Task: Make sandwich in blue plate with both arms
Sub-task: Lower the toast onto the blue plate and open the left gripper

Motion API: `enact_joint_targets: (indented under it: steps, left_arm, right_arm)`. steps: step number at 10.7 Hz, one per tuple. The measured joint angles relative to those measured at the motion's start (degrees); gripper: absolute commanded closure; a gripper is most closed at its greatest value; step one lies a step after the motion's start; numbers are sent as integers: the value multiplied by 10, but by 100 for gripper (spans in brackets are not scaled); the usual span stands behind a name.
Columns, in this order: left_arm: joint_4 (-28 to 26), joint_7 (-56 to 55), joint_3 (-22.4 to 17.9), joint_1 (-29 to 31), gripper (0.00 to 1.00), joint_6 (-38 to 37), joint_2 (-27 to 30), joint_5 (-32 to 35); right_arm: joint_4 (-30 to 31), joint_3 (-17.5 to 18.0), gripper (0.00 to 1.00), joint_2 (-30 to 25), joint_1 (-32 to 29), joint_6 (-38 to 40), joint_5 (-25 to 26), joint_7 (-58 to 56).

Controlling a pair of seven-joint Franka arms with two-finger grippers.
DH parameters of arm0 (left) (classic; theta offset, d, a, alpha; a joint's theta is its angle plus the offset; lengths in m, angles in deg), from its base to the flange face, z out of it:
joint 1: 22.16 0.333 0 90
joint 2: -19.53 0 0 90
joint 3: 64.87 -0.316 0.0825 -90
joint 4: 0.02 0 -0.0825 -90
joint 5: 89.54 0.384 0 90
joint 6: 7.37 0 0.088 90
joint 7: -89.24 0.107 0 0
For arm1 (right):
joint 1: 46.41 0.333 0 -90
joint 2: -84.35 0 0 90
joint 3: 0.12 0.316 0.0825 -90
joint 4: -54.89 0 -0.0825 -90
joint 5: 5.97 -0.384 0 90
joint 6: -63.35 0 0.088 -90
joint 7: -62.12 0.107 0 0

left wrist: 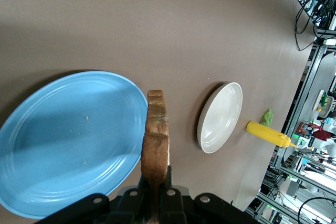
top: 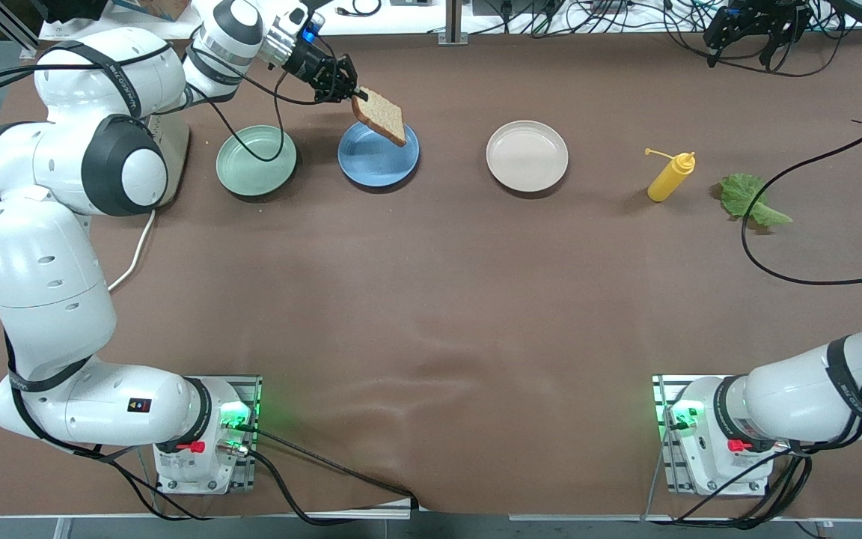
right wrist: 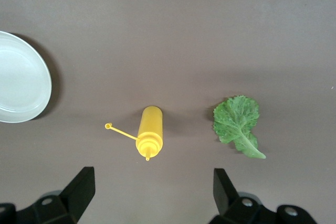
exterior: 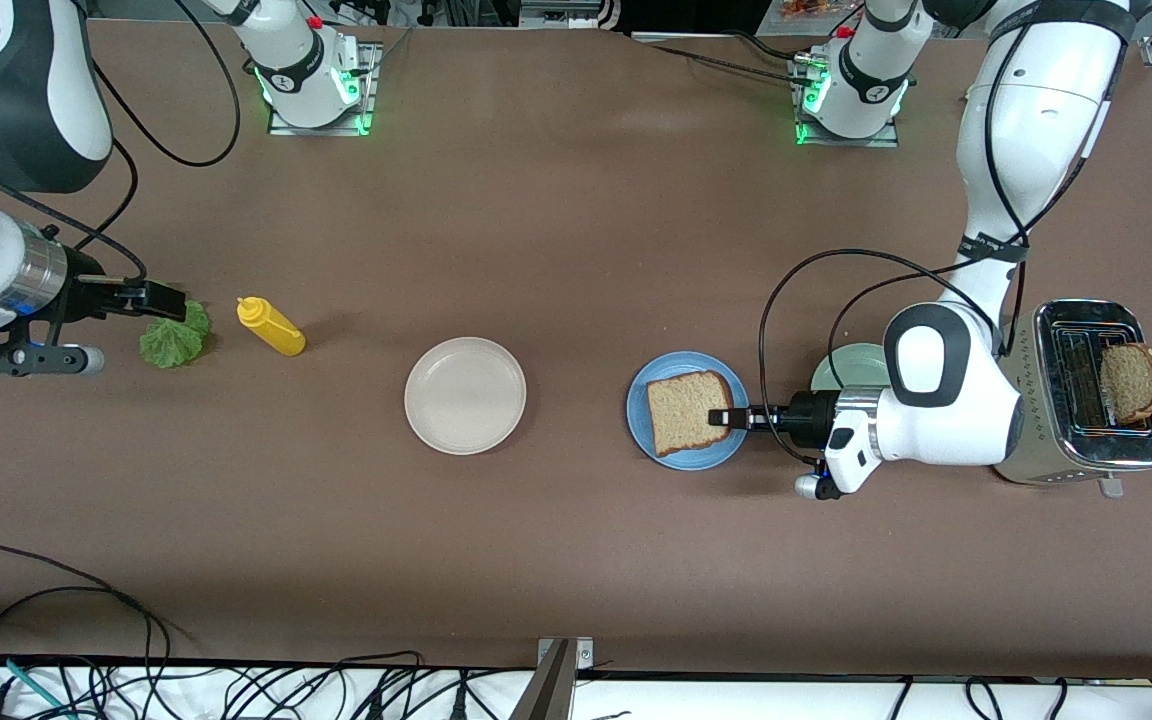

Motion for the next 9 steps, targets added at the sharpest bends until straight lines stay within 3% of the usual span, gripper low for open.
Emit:
enact_joint_targets:
  steps: [9]
  left_arm:
    - [-61,32,-2,2,100,-1,-7,0]
  right_arm:
    - [0,0,0,0,0,0,0,0]
